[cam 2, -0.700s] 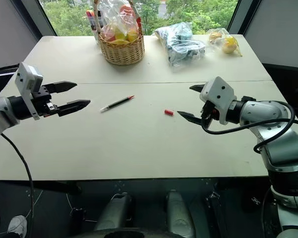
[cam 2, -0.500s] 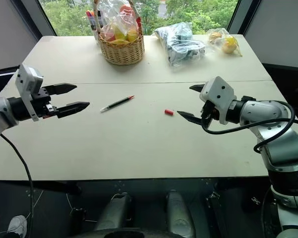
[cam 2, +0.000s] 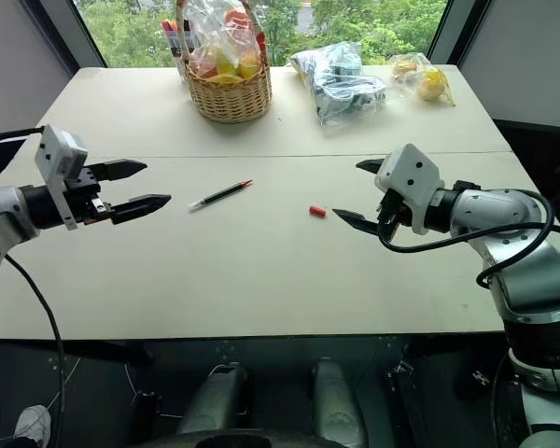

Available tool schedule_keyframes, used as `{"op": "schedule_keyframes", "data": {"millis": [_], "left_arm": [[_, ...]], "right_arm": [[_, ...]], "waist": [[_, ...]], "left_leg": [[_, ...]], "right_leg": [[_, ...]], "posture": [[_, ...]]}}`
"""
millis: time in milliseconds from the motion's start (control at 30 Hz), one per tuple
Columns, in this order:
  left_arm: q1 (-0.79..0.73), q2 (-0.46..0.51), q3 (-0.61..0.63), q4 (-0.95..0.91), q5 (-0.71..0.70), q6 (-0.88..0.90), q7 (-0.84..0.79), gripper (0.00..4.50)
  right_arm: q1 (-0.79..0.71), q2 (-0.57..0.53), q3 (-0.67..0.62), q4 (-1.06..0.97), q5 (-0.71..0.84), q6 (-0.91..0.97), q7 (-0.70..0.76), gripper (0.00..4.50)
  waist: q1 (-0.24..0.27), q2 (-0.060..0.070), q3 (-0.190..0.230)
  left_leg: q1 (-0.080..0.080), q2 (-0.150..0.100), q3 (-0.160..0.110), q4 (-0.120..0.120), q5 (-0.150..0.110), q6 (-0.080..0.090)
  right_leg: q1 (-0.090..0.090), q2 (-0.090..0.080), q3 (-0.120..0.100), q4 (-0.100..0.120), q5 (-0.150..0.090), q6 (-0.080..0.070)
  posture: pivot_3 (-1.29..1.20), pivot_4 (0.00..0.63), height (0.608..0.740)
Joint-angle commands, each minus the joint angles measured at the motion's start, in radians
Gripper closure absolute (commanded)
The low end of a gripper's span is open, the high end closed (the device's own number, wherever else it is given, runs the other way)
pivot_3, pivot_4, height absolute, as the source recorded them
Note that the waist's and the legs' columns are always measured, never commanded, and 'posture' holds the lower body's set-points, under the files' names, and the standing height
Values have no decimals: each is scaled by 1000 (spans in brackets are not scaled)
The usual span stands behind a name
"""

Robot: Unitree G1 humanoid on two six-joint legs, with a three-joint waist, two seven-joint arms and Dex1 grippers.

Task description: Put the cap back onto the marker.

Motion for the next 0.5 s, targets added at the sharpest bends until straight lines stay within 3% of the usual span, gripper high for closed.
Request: {"op": "schedule_keyframes", "data": {"millis": [33, 500], "left_arm": [[-4, 5, 10, -19, 10, -24, 2, 0], [-29, -17, -40, 44, 63, -81, -12, 0]], "right_arm": [[-23, -13, -10, -40, 6, 1, -3, 51], [-9, -10, -12, -62, 12, 20, -14, 51]], "waist": [[0, 0, 0], [1, 0, 0]], "left_leg": [[0, 0, 0, 0, 0, 0], [0, 0, 0, 0, 0, 0]], "right_leg": [[0, 0, 0, 0, 0, 0], [0, 0, 0, 0, 0, 0]], "posture": [[0, 150, 740], [0, 150, 740]]}}
